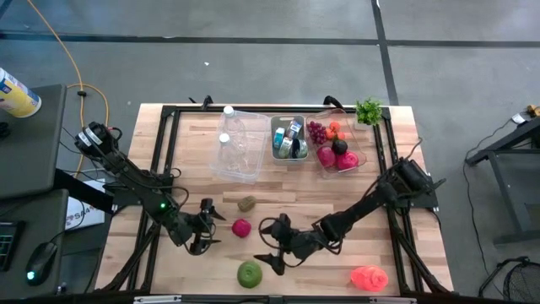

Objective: Pick & Place Food Item
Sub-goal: Put the tomato into the right transparent bin

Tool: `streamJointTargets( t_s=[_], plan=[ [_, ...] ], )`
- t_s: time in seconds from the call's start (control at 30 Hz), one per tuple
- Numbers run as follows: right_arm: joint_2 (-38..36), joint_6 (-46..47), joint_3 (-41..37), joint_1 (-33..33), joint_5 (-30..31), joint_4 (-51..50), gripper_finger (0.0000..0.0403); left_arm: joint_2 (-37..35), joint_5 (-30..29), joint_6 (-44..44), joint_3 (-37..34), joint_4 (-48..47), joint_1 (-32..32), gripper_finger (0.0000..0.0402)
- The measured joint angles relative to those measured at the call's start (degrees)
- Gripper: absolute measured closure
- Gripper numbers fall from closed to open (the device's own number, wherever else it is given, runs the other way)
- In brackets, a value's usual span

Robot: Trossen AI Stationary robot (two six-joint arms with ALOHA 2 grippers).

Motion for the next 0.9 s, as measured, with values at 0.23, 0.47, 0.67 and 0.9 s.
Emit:
streamJointTargets(
  t_s=[0.23,0.47,0.67,0.9],
  plan=[
    [0.0,1.68,0.0,-0.78,0.27,-3.38,0.0006,0.0,1.16,-0.17,-0.24,2.84,0.1,0.0057],
    [0.01,1.7,0.0,-0.24,0.19,-5.98,0.0006,0.0,0.79,0.0,-0.24,3.36,0.42,0.0057],
    [0.9,1.82,0.02,0.6,1.08,-6.04,0.0006,0.66,0.7,0.02,-0.23,5.45,1.95,0.0057],
    [1.7,1.91,0.06,0.71,1.71,-5.78,0.0006,6.7,0.7,5.49,-0.22,13.3,3.31,0.0057]
  ],
)
